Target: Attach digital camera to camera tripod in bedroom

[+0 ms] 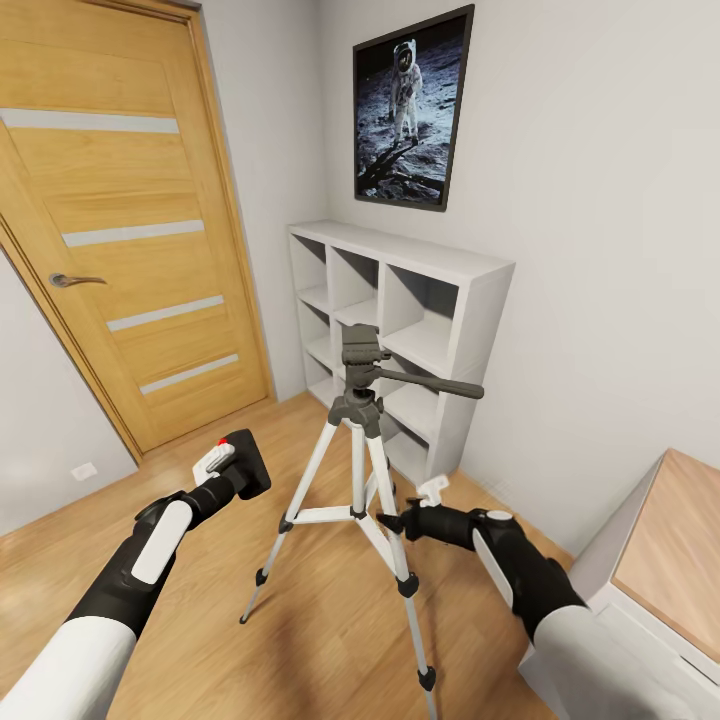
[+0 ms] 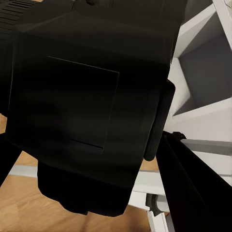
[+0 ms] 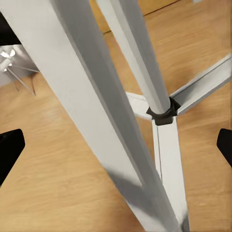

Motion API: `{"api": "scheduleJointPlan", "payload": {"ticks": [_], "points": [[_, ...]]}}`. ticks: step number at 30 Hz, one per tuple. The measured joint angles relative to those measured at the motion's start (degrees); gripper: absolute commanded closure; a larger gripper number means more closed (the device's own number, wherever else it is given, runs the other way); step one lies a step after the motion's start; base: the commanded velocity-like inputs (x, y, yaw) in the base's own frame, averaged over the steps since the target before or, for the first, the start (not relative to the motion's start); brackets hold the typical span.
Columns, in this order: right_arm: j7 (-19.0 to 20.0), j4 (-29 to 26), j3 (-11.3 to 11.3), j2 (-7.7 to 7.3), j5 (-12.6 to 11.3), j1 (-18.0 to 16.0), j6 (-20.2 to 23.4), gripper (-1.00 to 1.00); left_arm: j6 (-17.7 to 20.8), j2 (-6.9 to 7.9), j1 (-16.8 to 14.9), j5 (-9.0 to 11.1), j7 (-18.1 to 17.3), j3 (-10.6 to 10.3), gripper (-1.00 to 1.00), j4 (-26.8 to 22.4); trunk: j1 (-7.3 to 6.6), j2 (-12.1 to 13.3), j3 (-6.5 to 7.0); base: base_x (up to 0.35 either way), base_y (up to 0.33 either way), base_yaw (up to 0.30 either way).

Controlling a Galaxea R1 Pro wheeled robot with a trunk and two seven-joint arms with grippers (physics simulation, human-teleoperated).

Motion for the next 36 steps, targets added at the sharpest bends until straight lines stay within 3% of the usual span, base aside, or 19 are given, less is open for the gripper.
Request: {"api": "scheduleJointPlan", "payload": {"ticks": [8,17,19,21,24,36], "points": [[-0.2,-2.1,-0.2,0.36,0.1,0.0,-0.2,-1.00,0.0,-0.01,0.0,0.0,0.0,0.0,1.00,0.0,0.00,0.0,0.00,0.000,0.000,0.000],[-1.4,-1.6,0.0,3.34,0.4,0.0,-1.2,-1.00,0.0,-0.01,0.0,0.0,0.0,0.0,1.00,0.0,0.00,0.0,0.00,0.000,0.000,0.000],[-3.0,-0.9,0.1,4.23,0.4,0.0,-1.3,-1.00,0.0,-0.01,0.0,0.0,0.0,0.0,1.00,0.0,0.00,0.0,0.00,0.000,0.000,0.000],[-7.5,1.2,0.2,6.11,0.6,0.0,-1.5,-1.00,0.0,-0.04,0.0,0.0,0.0,0.0,1.00,0.0,0.00,0.0,0.00,0.000,0.000,0.000],[-9.4,2.0,0.1,6.76,0.6,0.0,-1.9,-1.00,0.0,-0.07,0.0,0.1,0.0,0.0,1.00,0.0,0.00,0.0,0.00,0.000,0.000,0.000],[-11.2,2.2,-0.2,7.07,0.7,0.0,-4.2,-1.00,0.0,-0.09,0.0,0.0,-0.1,0.0,1.00,0.0,0.00,0.0,0.00,0.000,0.000,0.000]]}}
